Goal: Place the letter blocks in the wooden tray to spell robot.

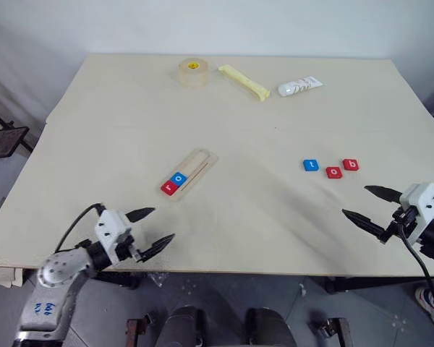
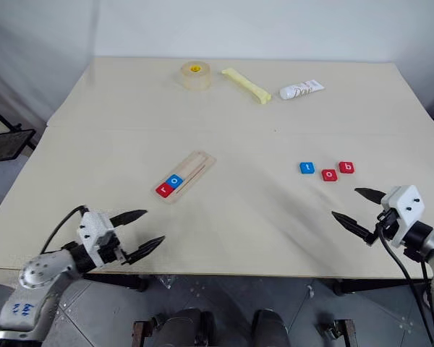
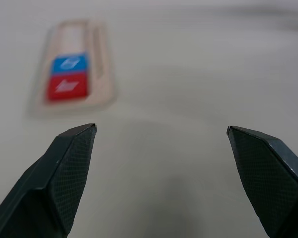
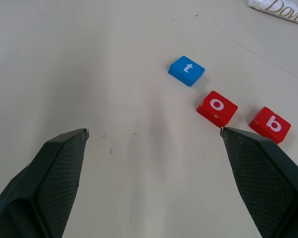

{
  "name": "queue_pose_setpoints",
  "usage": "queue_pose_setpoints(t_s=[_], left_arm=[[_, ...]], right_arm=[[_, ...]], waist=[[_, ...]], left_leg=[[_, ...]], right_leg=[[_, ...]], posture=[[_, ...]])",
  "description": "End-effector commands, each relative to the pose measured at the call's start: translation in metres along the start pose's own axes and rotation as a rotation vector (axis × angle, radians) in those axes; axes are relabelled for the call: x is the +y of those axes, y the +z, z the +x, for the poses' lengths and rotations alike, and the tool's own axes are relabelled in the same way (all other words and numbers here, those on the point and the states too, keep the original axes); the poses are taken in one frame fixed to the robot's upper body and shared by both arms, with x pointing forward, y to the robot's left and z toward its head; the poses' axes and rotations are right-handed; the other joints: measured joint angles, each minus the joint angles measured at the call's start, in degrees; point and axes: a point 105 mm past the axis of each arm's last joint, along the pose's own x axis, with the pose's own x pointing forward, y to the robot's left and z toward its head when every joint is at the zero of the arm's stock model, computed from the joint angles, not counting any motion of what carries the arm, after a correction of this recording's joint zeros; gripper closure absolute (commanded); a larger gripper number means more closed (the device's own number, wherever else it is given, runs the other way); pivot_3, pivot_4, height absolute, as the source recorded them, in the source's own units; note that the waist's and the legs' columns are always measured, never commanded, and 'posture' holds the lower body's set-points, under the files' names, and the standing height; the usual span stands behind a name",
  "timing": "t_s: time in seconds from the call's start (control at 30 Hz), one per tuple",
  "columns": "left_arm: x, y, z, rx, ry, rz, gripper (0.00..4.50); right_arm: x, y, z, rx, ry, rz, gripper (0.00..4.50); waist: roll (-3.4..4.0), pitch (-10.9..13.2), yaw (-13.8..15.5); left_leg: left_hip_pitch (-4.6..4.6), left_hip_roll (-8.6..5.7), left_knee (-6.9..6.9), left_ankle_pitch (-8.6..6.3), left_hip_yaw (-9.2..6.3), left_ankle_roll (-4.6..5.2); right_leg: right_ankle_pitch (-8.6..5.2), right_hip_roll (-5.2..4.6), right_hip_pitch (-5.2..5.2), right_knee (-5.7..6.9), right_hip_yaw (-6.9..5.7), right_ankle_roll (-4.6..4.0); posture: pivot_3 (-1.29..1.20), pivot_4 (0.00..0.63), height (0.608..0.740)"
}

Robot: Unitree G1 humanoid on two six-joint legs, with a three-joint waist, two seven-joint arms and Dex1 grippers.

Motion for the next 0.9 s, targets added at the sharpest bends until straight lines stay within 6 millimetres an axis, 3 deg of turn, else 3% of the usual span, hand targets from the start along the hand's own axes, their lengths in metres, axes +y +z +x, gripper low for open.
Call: queue_pose_setpoints(t_s=[0.03,0.17,0.3,0.6,0.8,0.9], left_arm=[[0.008,0.012,-0.014,-0.014,0.015,0.001,0.00],[0.028,0.020,-0.018,0.008,0.080,0.016,0.00],[0.043,0.048,0.003,0.031,0.082,0.014,0.00],[0.036,0.071,0.050,0.185,0.013,0.000,0.00],[0.035,0.077,0.072,0.276,0.017,-0.013,0.00],[0.041,0.069,0.086,0.400,0.058,0.005,0.00]], right_arm=[[-0.005,0.013,-0.001,-0.030,0.023,-0.040,0.05],[-0.008,0.021,0.010,-0.053,0.042,-0.052,0.05],[-0.008,0.028,0.022,-0.071,0.083,-0.072,0.05],[-0.006,0.033,0.035,-0.081,0.142,-0.086,0.05],[-0.001,0.032,0.038,-0.083,0.166,-0.085,0.05],[0.000,0.032,0.040,-0.084,0.172,-0.081,0.05]], waist=[[0.00,0.00,0.12],[-0.02,0.02,0.23],[-0.04,0.02,0.29],[-0.08,0.05,0.22],[-0.10,0.06,0.15],[-0.13,0.08,0.33]], left_leg=[[0.00,0.00,0.00,0.00,0.00,0.00],[0.00,-0.03,0.00,0.00,-0.05,0.00],[-0.02,-0.02,0.02,0.05,-0.10,-0.05],[-0.08,-0.04,-0.05,0.05,-0.26,-0.09],[-0.11,-0.05,-0.06,0.06,-0.34,-0.10],[-0.16,-0.06,-0.01,0.08,-0.38,-0.12]], right_leg=[[0.00,0.00,0.00,0.00,0.00,0.00],[0.00,-0.04,0.01,0.00,-0.01,0.00],[0.00,0.00,0.01,0.04,-0.04,0.00],[0.00,0.07,-0.03,0.09,-0.14,0.01],[0.00,0.11,-0.04,0.10,-0.12,0.01],[0.00,0.14,-0.03,0.09,-0.14,0.01]], posture=[[0.00,0.150,0.740],[0.00,0.150,0.740],[0.00,0.150,0.740],[0.00,0.150,0.740],[0.00,0.150,0.740],[0.00,0.150,0.740]])
